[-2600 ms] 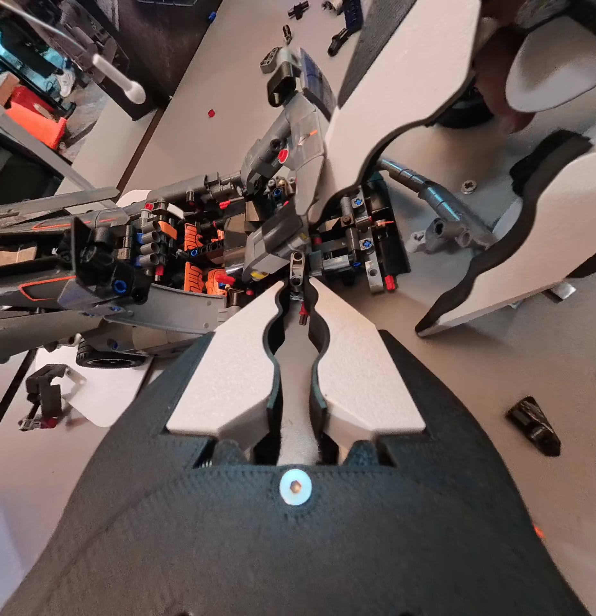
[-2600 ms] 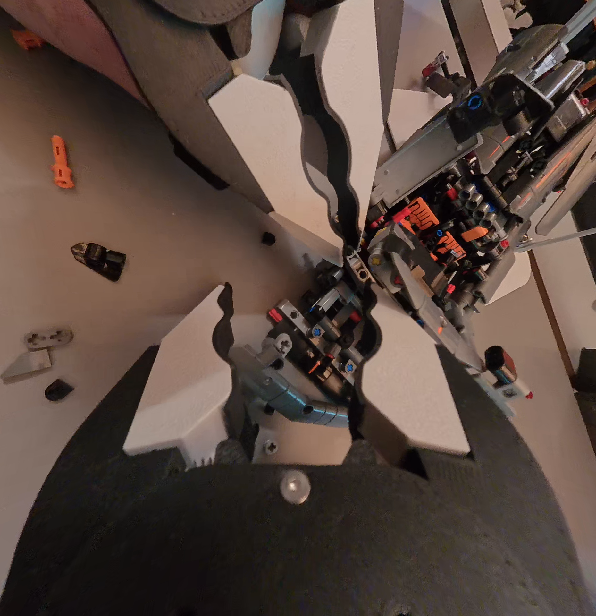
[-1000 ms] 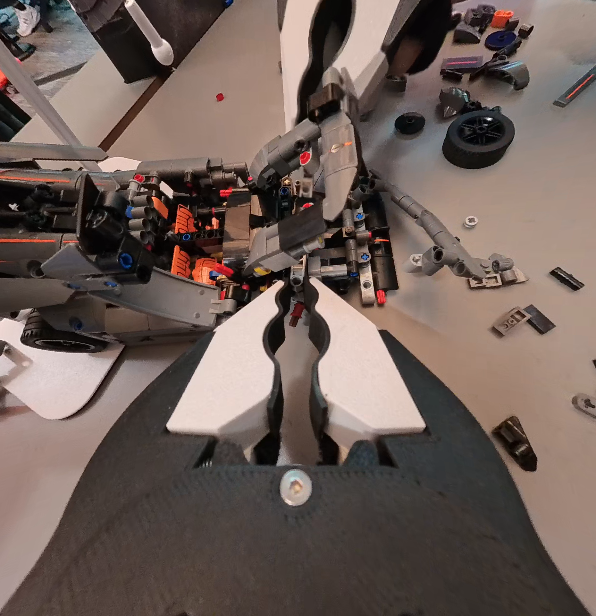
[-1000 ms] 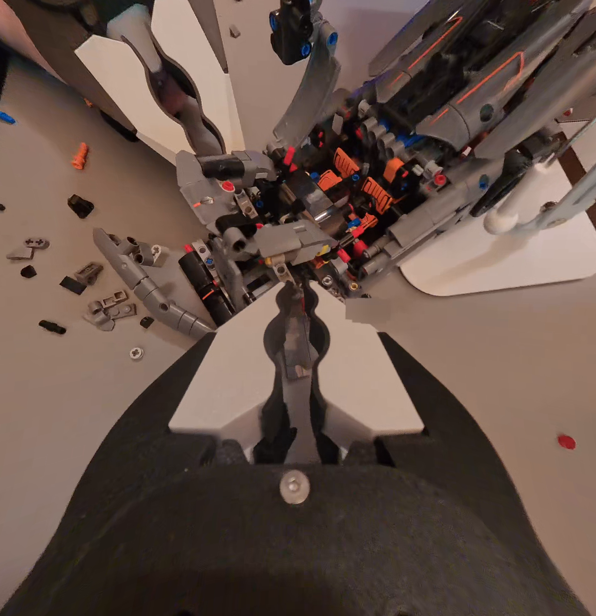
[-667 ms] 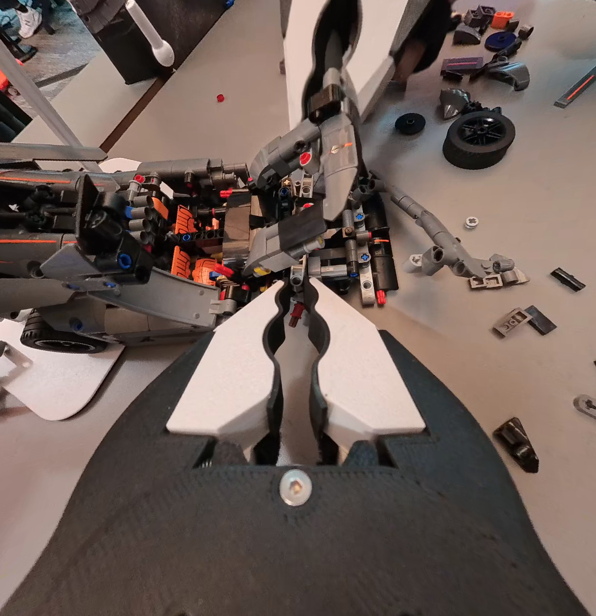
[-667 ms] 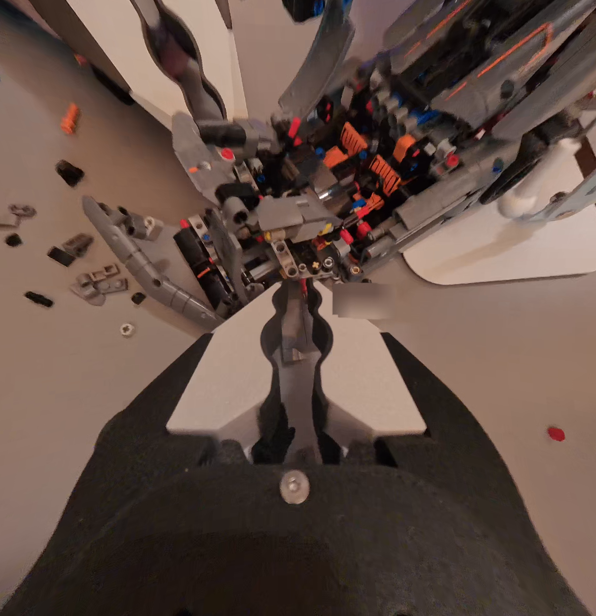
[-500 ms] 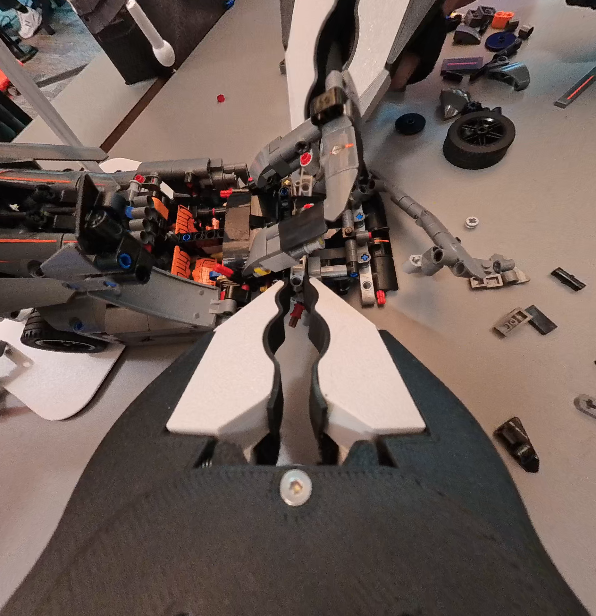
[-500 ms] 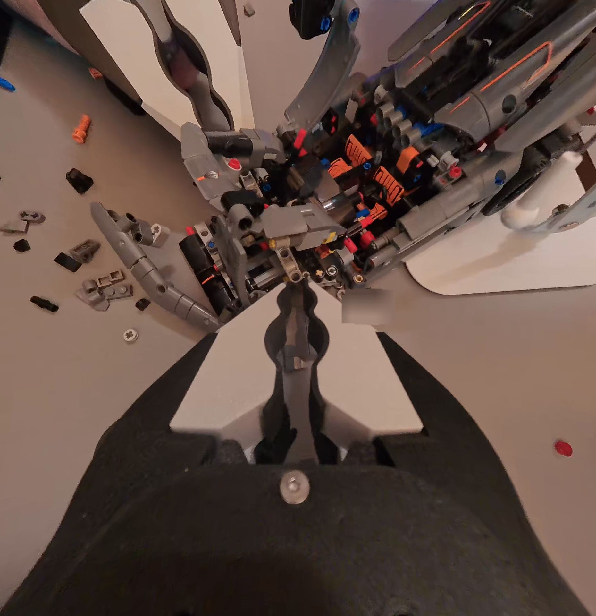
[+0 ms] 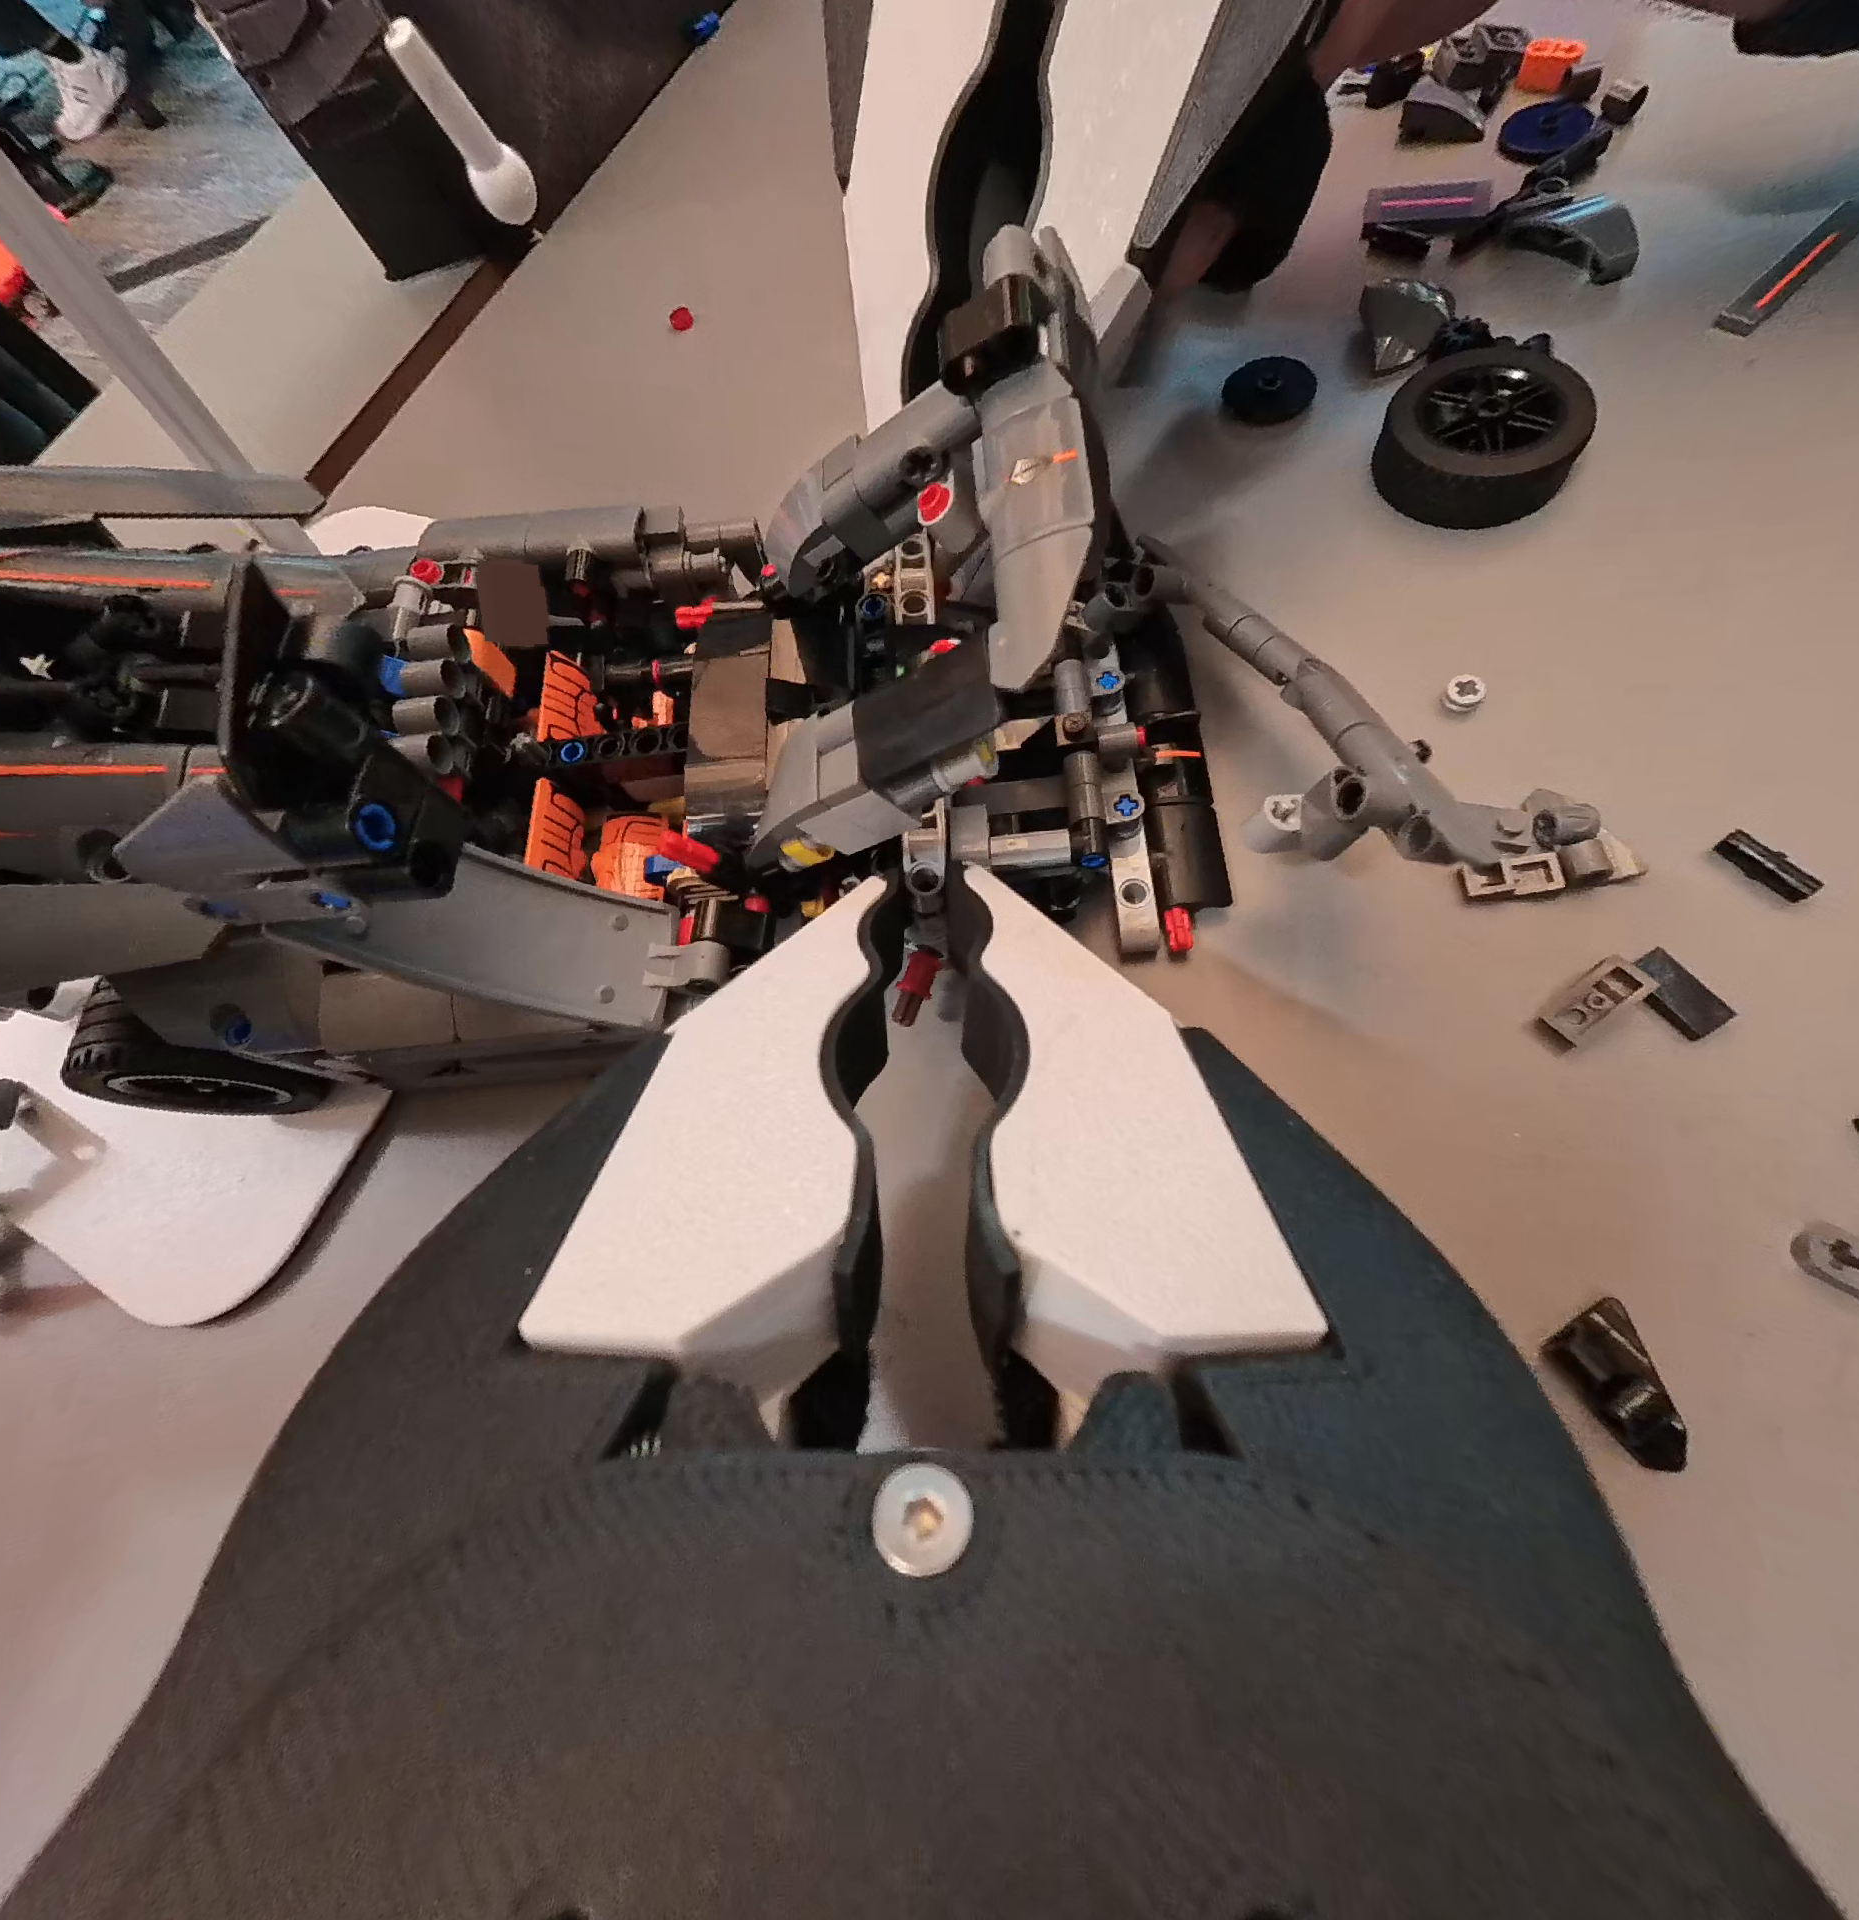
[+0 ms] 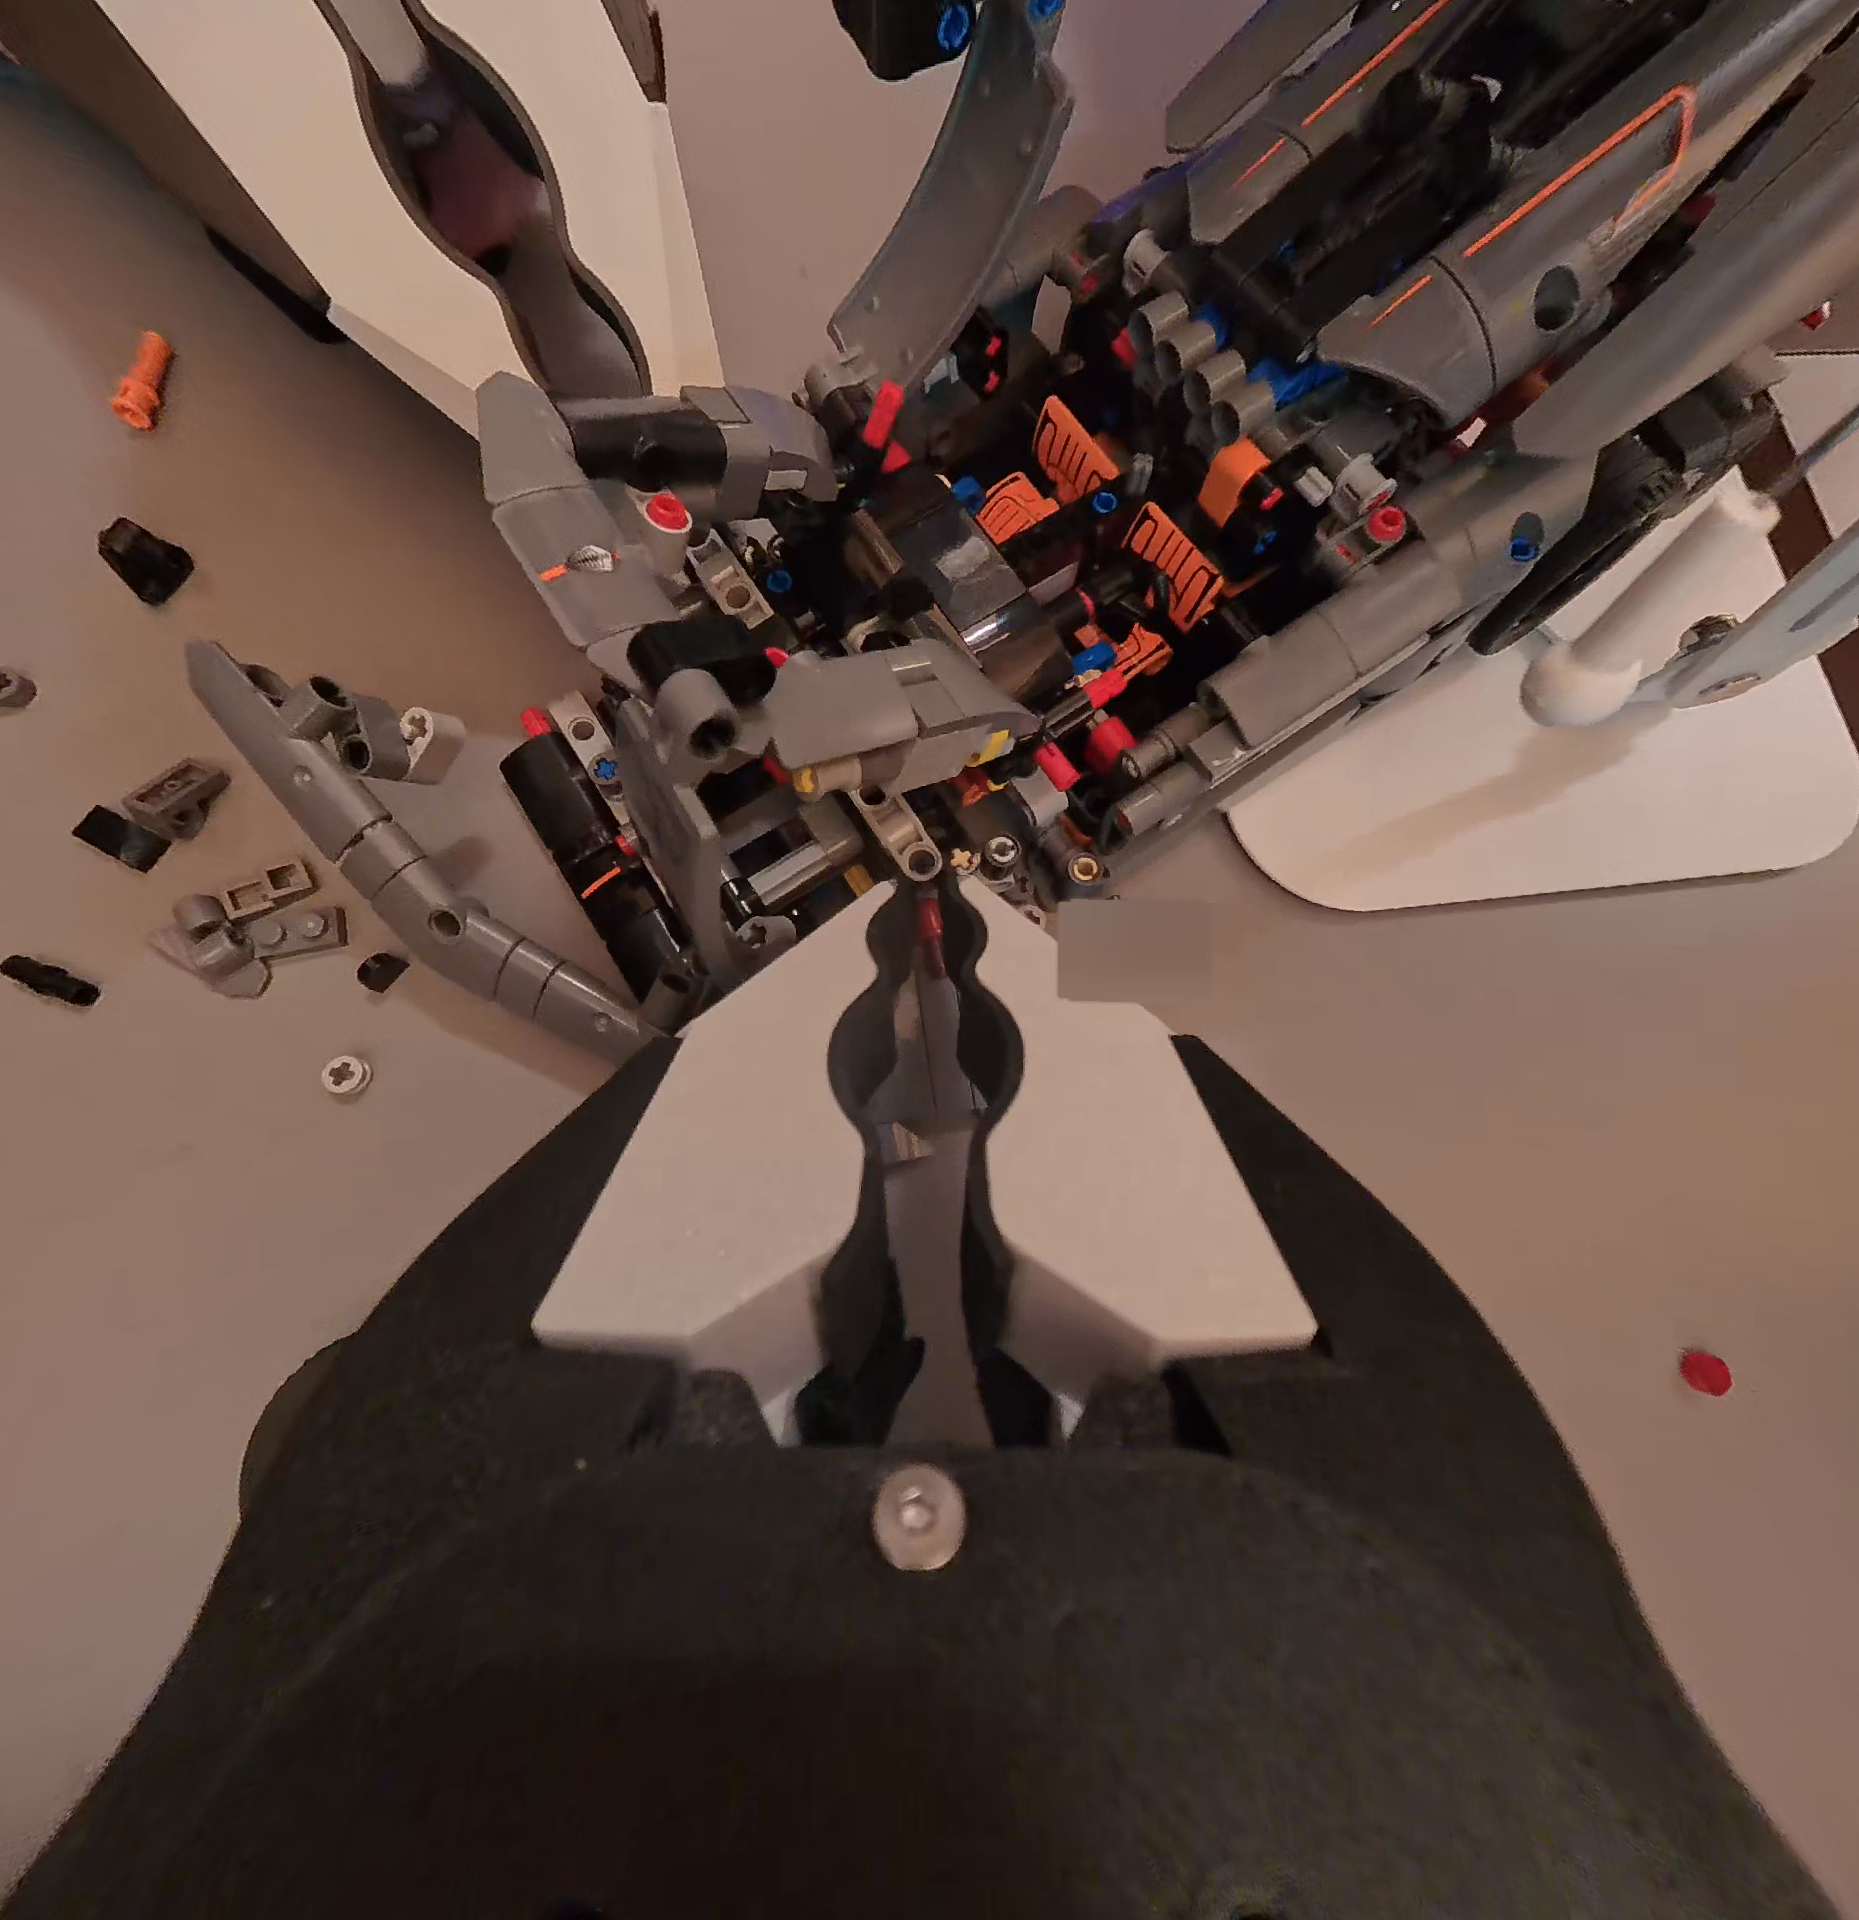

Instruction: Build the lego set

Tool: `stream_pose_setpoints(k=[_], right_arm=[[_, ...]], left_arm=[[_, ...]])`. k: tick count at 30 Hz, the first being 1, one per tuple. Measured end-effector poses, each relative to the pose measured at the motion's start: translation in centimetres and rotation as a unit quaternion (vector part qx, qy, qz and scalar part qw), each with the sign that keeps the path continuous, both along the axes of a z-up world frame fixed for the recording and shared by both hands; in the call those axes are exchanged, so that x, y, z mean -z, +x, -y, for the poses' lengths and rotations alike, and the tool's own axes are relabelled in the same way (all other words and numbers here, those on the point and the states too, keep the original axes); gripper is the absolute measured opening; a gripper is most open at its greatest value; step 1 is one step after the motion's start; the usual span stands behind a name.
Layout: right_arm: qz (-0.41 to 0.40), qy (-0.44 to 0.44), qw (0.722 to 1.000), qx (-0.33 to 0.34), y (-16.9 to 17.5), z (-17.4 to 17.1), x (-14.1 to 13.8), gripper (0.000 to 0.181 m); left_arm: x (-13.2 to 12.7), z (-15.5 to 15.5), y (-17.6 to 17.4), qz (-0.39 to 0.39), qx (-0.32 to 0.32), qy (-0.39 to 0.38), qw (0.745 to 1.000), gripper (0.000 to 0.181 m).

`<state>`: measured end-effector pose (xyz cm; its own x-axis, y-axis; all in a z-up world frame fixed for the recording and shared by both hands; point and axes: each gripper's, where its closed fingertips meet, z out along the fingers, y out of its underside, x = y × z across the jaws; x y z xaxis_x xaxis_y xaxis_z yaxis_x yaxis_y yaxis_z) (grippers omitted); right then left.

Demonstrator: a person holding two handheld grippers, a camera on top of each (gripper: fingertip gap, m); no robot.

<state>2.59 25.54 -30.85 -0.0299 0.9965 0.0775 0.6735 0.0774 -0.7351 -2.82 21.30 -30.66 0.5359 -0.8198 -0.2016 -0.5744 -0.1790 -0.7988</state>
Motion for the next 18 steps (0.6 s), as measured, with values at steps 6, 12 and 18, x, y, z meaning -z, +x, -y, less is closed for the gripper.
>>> stream_pose_setpoints(k=[6, 12, 18], right_arm=[[0.008, -0.002, 1.0, 0.003, -0.1, -0.1, 0.5, 0.0], [0.005, -0.005, 1.0, 0.005, 0.1, -0.1, 0.3, 0.0], [-0.012, -0.024, 0.999, -0.024, 0.5, 0.9, -0.2, 0.006]], left_arm=[[-0.5, -0.1, -0.9, -0.086, 0.016, 0.107, 0.99, 0.009], [-0.7, 0.2, -0.3, -0.114, 0.036, 0.146, 0.982, 0.0], [-0.6, 0.0, -0.5, -0.094, 0.023, 0.117, 0.988, 0.0]])
